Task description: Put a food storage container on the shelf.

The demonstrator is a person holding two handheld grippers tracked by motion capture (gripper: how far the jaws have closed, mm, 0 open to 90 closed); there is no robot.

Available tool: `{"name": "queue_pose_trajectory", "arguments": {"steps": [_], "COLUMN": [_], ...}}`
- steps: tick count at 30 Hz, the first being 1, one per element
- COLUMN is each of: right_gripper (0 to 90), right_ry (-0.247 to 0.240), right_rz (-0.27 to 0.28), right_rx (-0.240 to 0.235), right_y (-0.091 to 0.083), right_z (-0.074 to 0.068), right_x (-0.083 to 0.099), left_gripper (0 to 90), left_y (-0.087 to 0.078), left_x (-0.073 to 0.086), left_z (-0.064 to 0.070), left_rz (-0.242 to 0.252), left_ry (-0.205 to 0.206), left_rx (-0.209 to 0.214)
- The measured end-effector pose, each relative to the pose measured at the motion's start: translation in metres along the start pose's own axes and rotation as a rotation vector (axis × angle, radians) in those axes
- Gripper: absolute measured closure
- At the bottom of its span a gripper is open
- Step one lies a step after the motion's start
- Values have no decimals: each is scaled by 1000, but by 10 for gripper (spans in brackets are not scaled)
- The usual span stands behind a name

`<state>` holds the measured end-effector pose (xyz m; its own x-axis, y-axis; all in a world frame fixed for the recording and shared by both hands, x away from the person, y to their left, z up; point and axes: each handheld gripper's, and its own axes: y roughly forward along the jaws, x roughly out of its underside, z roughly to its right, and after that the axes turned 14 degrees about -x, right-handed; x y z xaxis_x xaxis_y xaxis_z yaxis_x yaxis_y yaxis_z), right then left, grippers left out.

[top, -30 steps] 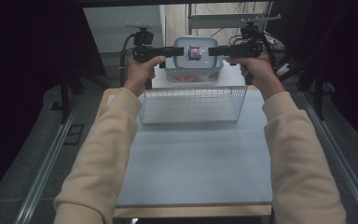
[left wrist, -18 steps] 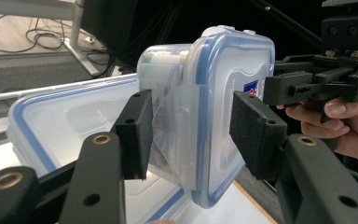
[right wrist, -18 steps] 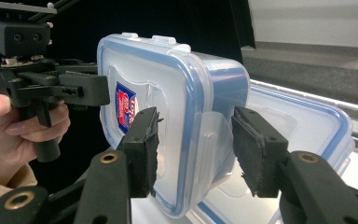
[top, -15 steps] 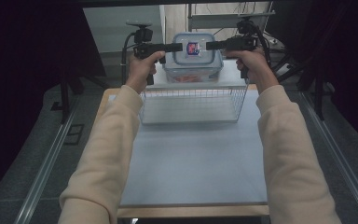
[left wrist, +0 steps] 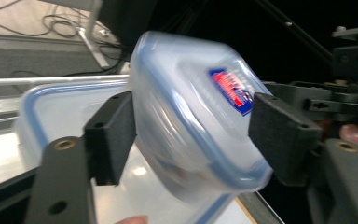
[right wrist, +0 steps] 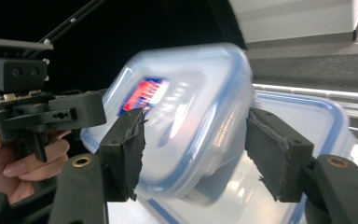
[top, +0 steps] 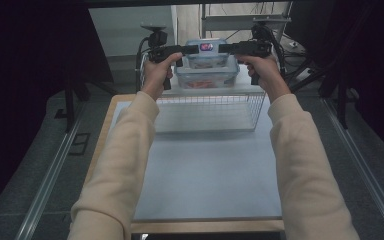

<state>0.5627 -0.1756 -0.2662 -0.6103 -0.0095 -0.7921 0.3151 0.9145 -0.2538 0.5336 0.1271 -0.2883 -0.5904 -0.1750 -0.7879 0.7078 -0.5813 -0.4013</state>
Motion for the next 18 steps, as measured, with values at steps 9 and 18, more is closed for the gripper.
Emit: {"name": "queue_pose_trajectory", "arguments": {"steps": [9, 18], "right_gripper": [346, 342], "right_ry": [-17, -38], "right_rz": [28, 44], "right_rx": [-14, -5], "right_y": [-11, -34], "right_z": [-7, -17], "right_x": [4, 18], "left_gripper": [266, 716], "left_y": [-20, -50], "left_x": [4, 29], "left_z": [2, 13], "left_rz": [51, 39], "left_ry": [46, 140], "left_rx": [-29, -1]}}
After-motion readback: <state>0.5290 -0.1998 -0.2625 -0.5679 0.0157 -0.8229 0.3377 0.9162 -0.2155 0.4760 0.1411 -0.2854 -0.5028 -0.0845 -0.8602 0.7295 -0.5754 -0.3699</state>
